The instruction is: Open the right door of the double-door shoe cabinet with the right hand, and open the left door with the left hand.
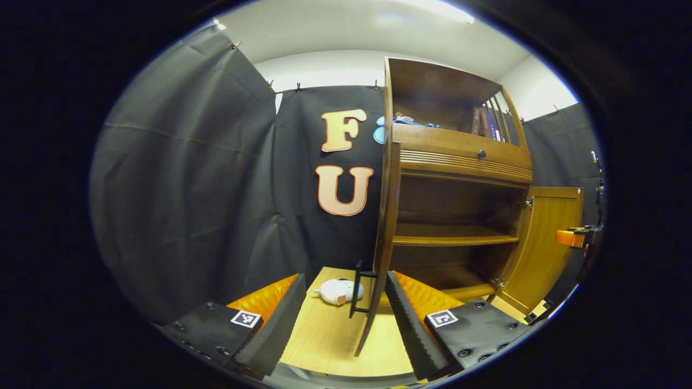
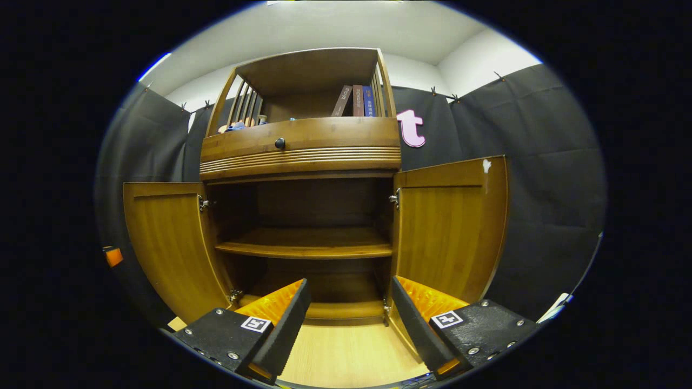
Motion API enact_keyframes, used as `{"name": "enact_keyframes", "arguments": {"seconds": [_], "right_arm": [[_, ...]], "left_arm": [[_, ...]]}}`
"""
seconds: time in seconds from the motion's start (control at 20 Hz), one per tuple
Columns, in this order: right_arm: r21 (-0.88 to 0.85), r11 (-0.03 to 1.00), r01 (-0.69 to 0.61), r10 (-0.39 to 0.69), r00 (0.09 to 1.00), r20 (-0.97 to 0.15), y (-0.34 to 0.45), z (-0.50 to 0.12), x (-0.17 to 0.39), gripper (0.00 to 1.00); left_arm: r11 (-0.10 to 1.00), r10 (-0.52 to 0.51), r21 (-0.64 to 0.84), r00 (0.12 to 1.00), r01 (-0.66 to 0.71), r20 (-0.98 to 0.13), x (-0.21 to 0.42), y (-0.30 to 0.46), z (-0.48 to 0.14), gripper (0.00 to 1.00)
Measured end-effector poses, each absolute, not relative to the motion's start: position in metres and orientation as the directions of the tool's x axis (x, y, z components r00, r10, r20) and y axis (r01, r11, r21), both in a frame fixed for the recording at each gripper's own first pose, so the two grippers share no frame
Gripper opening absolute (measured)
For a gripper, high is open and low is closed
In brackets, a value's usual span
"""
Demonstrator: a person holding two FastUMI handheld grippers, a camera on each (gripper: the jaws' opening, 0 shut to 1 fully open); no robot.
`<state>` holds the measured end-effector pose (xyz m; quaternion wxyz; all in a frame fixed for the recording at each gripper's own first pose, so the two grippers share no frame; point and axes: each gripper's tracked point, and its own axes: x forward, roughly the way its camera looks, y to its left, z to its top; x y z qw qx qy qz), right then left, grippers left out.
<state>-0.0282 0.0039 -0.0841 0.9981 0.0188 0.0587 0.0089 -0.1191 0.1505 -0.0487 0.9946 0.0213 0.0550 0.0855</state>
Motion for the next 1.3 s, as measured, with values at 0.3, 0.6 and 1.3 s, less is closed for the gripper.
{"name": "enact_keyframes", "arguments": {"seconds": [0.3, 0.6, 1.3], "right_arm": [[-0.027, 0.999, 0.021, -0.023, 0.997, -0.073, -0.017, -0.056, -0.039, 0.92], [-0.049, 0.997, 0.058, -0.062, 0.995, -0.078, -0.039, -0.06, -0.051, 0.92], [-0.054, 0.989, 0.137, -0.14, 0.988, -0.066, -0.075, -0.046, -0.069, 0.92]], "left_arm": [[0.996, 0.081, 0.03, 0.99, -0.079, -0.114, -0.097, 0.093, -0.038, 0.92], [0.999, 0.033, 0.007, 0.995, -0.032, -0.096, -0.066, 0.063, -0.03, 0.92], [0.998, 0.022, 0.057, 0.999, -0.02, -0.037, -0.03, 0.029, -0.007, 0.94]]}}
